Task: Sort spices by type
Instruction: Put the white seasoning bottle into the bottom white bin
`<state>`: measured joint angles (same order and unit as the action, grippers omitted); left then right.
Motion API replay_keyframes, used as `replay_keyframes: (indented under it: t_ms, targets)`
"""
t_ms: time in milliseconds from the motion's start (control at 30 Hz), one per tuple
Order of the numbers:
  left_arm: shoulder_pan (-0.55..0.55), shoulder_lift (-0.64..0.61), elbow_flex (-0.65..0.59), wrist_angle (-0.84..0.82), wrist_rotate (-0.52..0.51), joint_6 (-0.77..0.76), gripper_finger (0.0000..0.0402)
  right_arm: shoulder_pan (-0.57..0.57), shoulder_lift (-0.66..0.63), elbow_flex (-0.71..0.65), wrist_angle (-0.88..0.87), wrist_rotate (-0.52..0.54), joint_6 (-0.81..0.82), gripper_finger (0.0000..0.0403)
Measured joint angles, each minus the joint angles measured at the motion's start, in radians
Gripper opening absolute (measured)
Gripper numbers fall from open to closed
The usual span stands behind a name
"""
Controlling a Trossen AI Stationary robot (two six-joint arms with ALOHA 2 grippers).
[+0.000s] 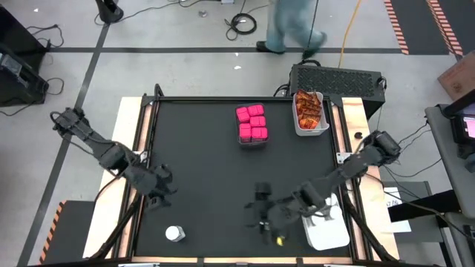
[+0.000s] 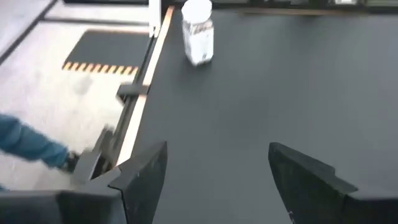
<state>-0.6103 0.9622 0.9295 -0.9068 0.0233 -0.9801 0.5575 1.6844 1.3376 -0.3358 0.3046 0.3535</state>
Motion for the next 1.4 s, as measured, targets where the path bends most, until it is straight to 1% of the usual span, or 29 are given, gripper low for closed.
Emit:
replay_keyframes:
  t_ms: [67, 167, 367, 467, 600, 667, 767, 900, 1033, 1167, 1300, 1400]
  targets:
    - [-0.064, 0.016, 0.000, 0.000, -0.001, -0.057, 0.0260, -0.036, 0.031, 0.000, 0.070, -0.022, -0.026, 0.0274]
    - [-0.156, 0.061, 0.000, 0.000, -0.001, -0.119, 0.0260, -0.079, 0.067, 0.000, 0.144, -0.028, -0.051, 0.0274]
    - [-0.295, 0.217, 0.000, 0.018, 0.002, -0.167, 0.0260, -0.135, 0.118, 0.000, 0.251, -0.074, -0.082, 0.0274]
    - [-0.343, 0.313, 0.000, 0.061, 0.002, -0.167, 0.0260, -0.152, 0.133, 0.000, 0.272, -0.076, -0.082, 0.0274]
    - [-0.390, 0.438, 0.000, 0.206, -0.009, -0.175, 0.0260, -0.158, 0.135, 0.000, 0.273, -0.076, -0.082, 0.0274]
    - [-0.411, 0.487, 0.000, 0.266, -0.023, -0.202, 0.0260, -0.158, 0.135, 0.000, 0.273, -0.076, -0.082, 0.0274]
    - [-0.440, 0.540, 0.000, 0.274, -0.013, -0.274, 0.0260, -0.157, 0.135, 0.000, 0.270, -0.078, -0.082, 0.0274]
    - [-0.465, 0.555, 0.000, 0.270, -0.004, -0.395, 0.0260, -0.157, 0.135, 0.000, 0.244, -0.127, -0.085, 0.0274]
    - [-0.460, 0.535, 0.001, 0.269, -0.028, -0.460, 0.0260, -0.156, 0.135, 0.000, 0.241, -0.129, -0.097, 0.0274]
    - [-0.442, 0.516, 0.031, 0.268, -0.034, -0.438, 0.0260, -0.157, 0.135, 0.000, 0.241, -0.129, -0.115, 0.0274]
    - [-0.431, 0.499, 0.064, 0.270, -0.075, -0.402, 0.0260, -0.156, 0.135, 0.000, 0.241, -0.129, -0.116, 0.0274]
    - [-0.414, 0.494, 0.084, 0.234, -0.097, -0.402, 0.0260, -0.157, 0.135, 0.000, 0.241, -0.129, -0.116, 0.0274]
